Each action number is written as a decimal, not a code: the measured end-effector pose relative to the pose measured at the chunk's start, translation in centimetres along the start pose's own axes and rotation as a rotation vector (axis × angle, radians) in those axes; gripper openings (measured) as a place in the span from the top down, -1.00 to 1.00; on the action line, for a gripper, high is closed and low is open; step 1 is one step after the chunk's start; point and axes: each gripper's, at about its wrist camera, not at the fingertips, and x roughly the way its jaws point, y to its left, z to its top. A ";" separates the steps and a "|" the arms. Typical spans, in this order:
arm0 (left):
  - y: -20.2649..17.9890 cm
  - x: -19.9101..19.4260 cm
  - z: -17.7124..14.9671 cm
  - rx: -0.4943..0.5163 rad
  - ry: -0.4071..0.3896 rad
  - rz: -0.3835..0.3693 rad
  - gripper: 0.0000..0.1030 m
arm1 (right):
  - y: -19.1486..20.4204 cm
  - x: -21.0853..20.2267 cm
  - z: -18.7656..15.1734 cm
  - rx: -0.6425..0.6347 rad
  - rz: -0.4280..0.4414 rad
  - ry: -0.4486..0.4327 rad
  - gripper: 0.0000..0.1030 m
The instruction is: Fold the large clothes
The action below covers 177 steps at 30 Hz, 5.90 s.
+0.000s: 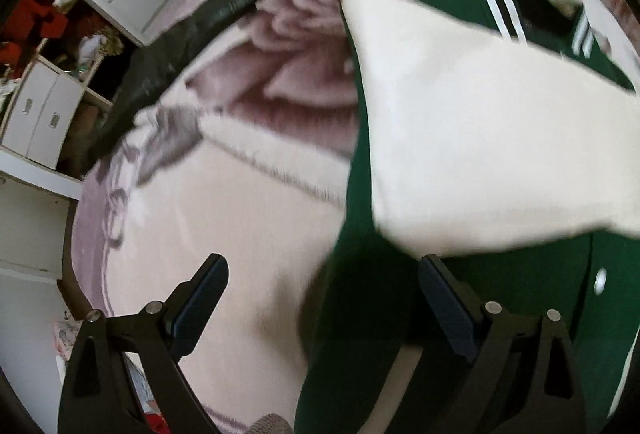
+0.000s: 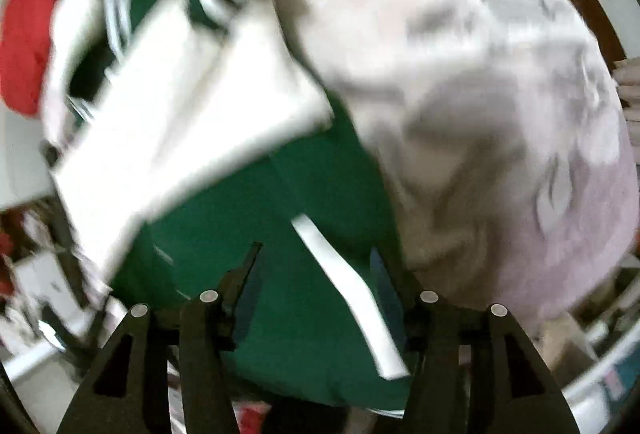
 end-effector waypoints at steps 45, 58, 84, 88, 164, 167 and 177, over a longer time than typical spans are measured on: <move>-24.3 -3.5 -12.1 -0.106 0.188 0.351 -0.88 | 3.1 16.0 12.2 -0.465 0.103 0.390 -0.02; -23.5 -3.1 -13.1 -0.176 0.235 0.277 -0.88 | 3.6 14.9 12.1 -0.519 -0.019 0.330 0.22; -39.0 -11.5 -21.8 0.402 0.069 0.365 -0.88 | -6.4 8.0 16.6 -0.445 -0.151 0.281 -0.13; -40.1 -8.3 -22.0 0.368 0.071 0.475 -0.94 | -8.4 8.9 17.6 -0.375 -0.142 0.266 -0.13; -12.0 -16.7 -19.2 -0.348 0.084 -0.278 0.51 | 34.8 7.0 9.5 -0.597 0.138 0.186 0.77; -6.4 -14.7 -19.7 -0.449 0.104 -0.366 0.51 | 41.7 10.0 3.3 -0.633 0.040 0.164 0.77; 7.0 0.0 -23.9 -0.681 0.280 -0.630 0.33 | 52.0 26.5 -7.1 -0.679 -0.268 0.166 0.63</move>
